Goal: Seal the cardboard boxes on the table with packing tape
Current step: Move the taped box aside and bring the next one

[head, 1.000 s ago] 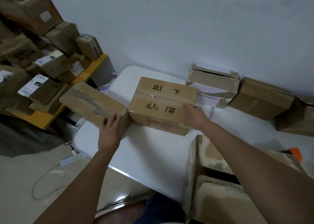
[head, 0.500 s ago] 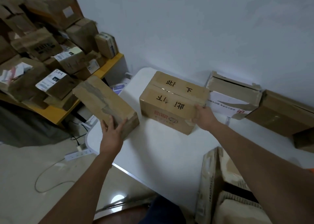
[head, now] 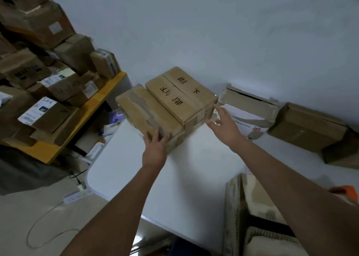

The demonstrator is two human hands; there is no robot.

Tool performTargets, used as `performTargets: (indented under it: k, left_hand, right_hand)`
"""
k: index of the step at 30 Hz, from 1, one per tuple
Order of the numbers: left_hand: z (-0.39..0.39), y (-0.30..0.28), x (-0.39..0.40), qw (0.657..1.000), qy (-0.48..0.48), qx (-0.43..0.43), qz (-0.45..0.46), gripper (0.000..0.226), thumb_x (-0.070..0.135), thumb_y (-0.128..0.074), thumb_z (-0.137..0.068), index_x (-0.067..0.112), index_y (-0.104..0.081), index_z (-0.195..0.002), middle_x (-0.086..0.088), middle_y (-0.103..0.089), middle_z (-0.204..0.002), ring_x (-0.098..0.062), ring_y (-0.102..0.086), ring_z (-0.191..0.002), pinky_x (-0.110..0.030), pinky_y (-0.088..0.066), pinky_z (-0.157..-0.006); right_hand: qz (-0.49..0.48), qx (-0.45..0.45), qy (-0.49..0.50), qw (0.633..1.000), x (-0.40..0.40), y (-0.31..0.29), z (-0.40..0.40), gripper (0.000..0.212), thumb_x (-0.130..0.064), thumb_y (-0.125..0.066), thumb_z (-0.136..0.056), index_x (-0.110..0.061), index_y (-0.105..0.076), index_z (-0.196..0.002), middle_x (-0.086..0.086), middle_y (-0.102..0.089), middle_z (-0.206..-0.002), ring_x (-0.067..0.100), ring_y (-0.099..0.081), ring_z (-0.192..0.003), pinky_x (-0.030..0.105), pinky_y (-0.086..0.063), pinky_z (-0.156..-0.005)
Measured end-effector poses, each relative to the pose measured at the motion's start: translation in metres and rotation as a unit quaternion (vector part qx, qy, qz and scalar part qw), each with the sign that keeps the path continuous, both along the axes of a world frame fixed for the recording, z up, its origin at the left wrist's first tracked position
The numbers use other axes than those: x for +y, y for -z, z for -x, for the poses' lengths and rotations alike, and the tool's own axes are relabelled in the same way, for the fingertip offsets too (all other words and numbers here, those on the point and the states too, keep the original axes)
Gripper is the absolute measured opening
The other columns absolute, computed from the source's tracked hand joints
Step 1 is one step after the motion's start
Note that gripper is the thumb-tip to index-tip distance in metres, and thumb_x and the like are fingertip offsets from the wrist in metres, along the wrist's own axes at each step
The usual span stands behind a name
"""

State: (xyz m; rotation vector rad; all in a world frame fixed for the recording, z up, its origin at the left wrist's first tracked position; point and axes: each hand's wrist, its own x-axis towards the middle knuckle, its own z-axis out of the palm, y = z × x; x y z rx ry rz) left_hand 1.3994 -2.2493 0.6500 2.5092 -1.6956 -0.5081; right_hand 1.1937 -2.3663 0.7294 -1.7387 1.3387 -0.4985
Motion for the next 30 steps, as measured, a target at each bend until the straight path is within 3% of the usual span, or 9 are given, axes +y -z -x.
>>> performTargets:
  k: [4,7,11,14,17,19,23,27,30]
  left_hand:
    - [-0.003,-0.001,-0.034,0.999,0.004,0.012,-0.035,0.069,0.010,-0.060,-0.094,0.035,-0.031,-0.151,-0.001,-0.002,-0.165,-0.044,-0.002,-0.148,-0.055,-0.030,-0.115]
    - [0.031,-0.007,-0.035,0.998,0.023,0.002,0.057,0.060,0.013,-0.057,-0.096,0.024,-0.035,-0.151,-0.008,-0.003,-0.166,-0.043,-0.005,-0.149,-0.061,-0.011,-0.119]
    - [0.111,-0.017,0.004,0.955,0.149,0.239,0.088,0.046,0.029,-0.053,-0.102,0.024,-0.045,-0.147,0.001,-0.013,-0.165,-0.022,-0.021,-0.150,-0.039,-0.028,-0.117]
    - [0.164,-0.041,0.039,0.889,0.082,0.443,-0.080,0.053,0.062,-0.044,-0.096,0.046,-0.040,-0.146,0.020,-0.009,-0.163,-0.008,-0.025,-0.147,-0.036,-0.030,-0.117]
    - [0.199,-0.051,0.063,0.833,0.024,0.538,-0.125,0.060,0.072,-0.048,-0.089,0.057,-0.030,-0.145,0.022,-0.021,-0.159,-0.007,-0.039,-0.138,-0.035,-0.044,-0.107]
    - [0.215,-0.048,0.074,0.825,0.008,0.556,-0.103,0.063,0.054,-0.058,-0.094,0.055,-0.026,-0.148,0.020,-0.035,-0.153,-0.007,-0.052,-0.127,-0.029,-0.048,-0.100]
    - [0.231,-0.035,0.093,0.846,-0.018,0.532,-0.034,0.064,0.039,-0.059,-0.098,0.060,-0.023,-0.146,0.021,-0.042,-0.145,-0.009,-0.058,-0.116,-0.039,-0.050,-0.102]
    - [0.239,-0.029,0.105,0.859,-0.077,0.505,0.027,0.052,0.031,-0.050,-0.103,0.054,-0.033,-0.146,0.014,-0.051,-0.143,-0.012,-0.059,-0.114,-0.031,-0.052,-0.088]
    - [0.223,-0.030,0.096,0.904,-0.080,0.415,0.060,0.045,0.025,-0.044,-0.105,0.046,-0.041,-0.144,0.000,-0.050,-0.147,-0.025,-0.054,-0.123,-0.034,-0.047,-0.096]
  right_hand:
    - [0.018,-0.007,0.060,0.998,0.008,-0.016,0.043,0.056,-0.025,-0.057,-0.098,-0.023,-0.034,-0.148,0.003,-0.034,-0.150,0.022,-0.044,-0.133,0.043,-0.040,-0.108]
    - [0.039,0.003,0.111,0.993,0.022,-0.030,0.090,0.050,-0.022,-0.056,-0.098,-0.021,-0.039,-0.145,0.003,-0.043,-0.143,0.020,-0.049,-0.126,0.032,-0.041,-0.103]
    - [0.094,0.025,0.182,0.979,0.057,-0.043,0.168,0.039,-0.020,-0.057,-0.098,-0.020,-0.050,-0.136,-0.003,-0.054,-0.131,0.019,-0.054,-0.120,0.025,-0.040,-0.094]
    - [0.101,0.084,0.239,0.962,0.091,-0.039,0.232,0.039,-0.025,-0.056,-0.098,-0.020,-0.050,-0.137,-0.004,-0.055,-0.131,0.022,-0.055,-0.112,0.032,-0.042,-0.092]
    - [0.070,0.179,0.288,0.938,0.129,-0.022,0.289,0.043,-0.033,-0.052,-0.099,-0.020,-0.047,-0.140,0.006,-0.057,-0.133,0.031,-0.054,-0.115,0.042,-0.040,-0.101]
    - [0.030,0.182,0.315,0.931,0.156,-0.006,0.317,0.045,-0.035,-0.049,-0.099,-0.020,-0.044,-0.142,0.011,-0.056,-0.134,0.035,-0.053,-0.120,0.045,-0.041,-0.100]
    - [-0.046,0.126,0.307,0.942,0.201,0.023,0.343,0.050,-0.033,-0.044,-0.102,-0.015,-0.036,-0.148,0.015,-0.054,-0.136,0.037,-0.053,-0.118,0.032,-0.037,-0.082]
    - [-0.051,0.043,0.310,0.948,0.211,0.022,0.341,0.042,-0.022,-0.046,-0.102,-0.021,-0.043,-0.144,-0.001,-0.057,-0.121,0.028,-0.054,-0.116,0.030,-0.040,-0.084]
    - [-0.045,-0.001,0.271,0.961,0.206,0.015,0.325,0.046,-0.012,-0.051,-0.097,-0.029,-0.047,-0.140,-0.010,-0.058,-0.113,0.017,-0.055,-0.110,0.028,-0.044,-0.082]
